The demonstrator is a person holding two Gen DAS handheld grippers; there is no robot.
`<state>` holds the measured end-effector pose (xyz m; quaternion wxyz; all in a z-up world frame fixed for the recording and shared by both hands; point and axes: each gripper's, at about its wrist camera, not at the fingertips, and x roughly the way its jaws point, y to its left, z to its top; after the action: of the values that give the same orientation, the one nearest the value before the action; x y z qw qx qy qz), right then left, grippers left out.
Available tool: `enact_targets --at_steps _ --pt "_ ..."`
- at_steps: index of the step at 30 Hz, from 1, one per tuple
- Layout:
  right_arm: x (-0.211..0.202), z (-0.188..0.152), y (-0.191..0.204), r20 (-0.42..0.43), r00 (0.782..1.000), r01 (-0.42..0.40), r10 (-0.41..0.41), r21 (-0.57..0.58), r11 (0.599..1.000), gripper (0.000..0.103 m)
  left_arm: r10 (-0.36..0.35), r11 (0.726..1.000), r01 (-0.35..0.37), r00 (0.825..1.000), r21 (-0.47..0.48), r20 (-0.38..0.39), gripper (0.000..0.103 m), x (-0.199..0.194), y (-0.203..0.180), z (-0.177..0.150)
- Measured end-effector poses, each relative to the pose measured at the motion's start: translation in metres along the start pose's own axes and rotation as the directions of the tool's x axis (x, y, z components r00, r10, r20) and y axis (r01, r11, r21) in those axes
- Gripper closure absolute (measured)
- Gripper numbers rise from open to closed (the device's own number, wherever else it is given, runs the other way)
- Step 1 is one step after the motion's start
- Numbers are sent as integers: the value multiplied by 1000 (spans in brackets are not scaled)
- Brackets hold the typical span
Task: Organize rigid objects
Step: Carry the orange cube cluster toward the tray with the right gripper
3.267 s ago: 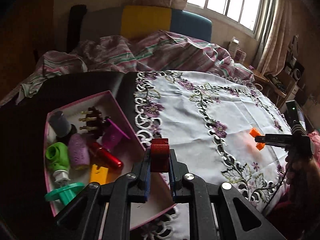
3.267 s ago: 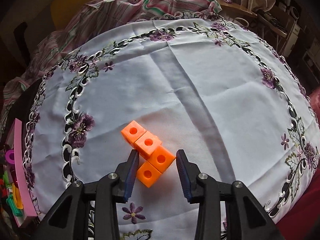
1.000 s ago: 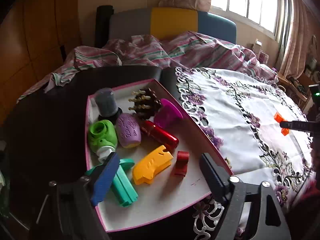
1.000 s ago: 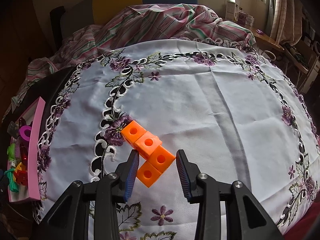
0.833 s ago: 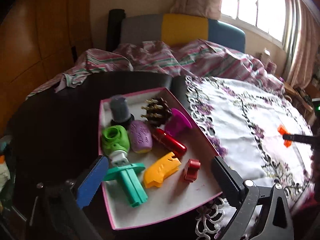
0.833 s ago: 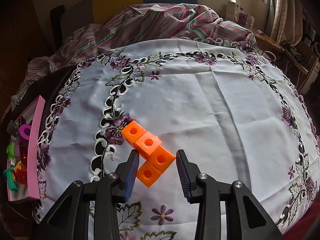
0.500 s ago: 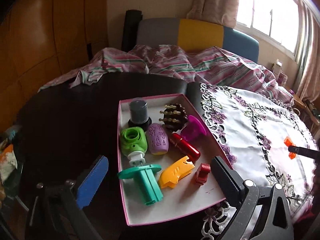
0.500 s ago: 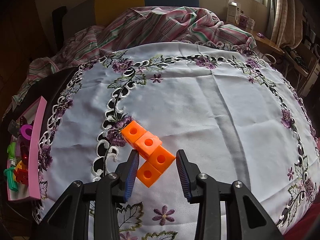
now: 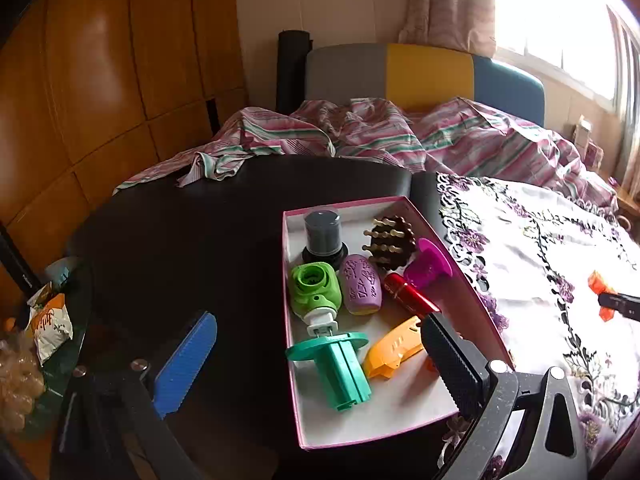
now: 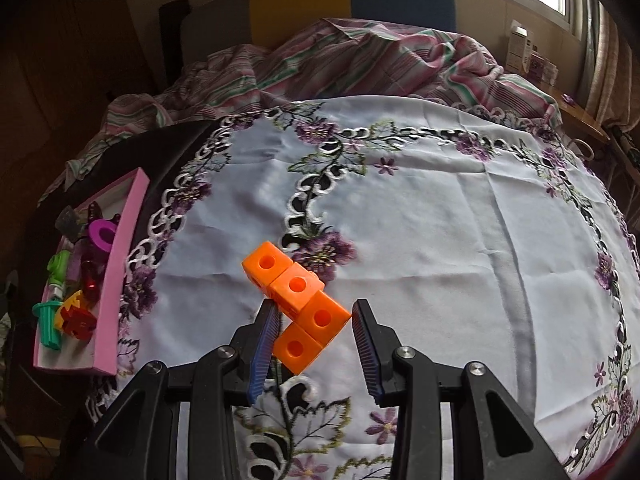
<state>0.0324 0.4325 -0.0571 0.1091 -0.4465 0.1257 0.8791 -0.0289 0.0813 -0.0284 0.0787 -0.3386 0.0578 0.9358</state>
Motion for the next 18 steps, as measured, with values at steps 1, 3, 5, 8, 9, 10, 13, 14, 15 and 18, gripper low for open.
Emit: enact_targets --at_steps 1,3,5,8,9,10,13,14,15,18 --pt "-1 0 8 1 1000 -13 13 -16 1000 65 2 1000 -2 1000 -4 1 0 0 2 0" --pt "-4 0 26 2 999 -45 45 -48 998 65 -4 1000 3 1000 -10 -9 0 2 4 -1" --pt "-6 0 46 3 997 -82 83 -79 993 65 -8 1000 8 1000 -10 -17 0 3 6 -2" --pt "-10 0 75 5 989 -146 148 -123 982 65 -7 1000 6 1000 -13 -21 0 3 9 -4" --pt "-12 0 85 4 986 -164 166 -141 976 65 -10 1000 9 1000 -18 -22 0 3 11 -4" --pt "-13 0 95 2 983 -184 186 -156 971 65 -14 1000 14 1000 -22 -24 0 3 12 -5" --pt "-15 -2 124 -12 967 -250 253 -211 945 65 -24 999 23 999 -34 -29 0 3 17 -7" --pt "-14 -3 133 -22 961 -272 274 -231 934 65 -27 999 26 999 -38 -30 0 3 19 -8" --pt "-14 -4 142 -33 956 -290 291 -249 924 65 -28 999 27 999 -41 -28 0 3 21 -8" --pt "-12 -9 168 -77 939 -342 335 -317 885 65 -24 998 22 999 -52 -29 0 3 27 -9"
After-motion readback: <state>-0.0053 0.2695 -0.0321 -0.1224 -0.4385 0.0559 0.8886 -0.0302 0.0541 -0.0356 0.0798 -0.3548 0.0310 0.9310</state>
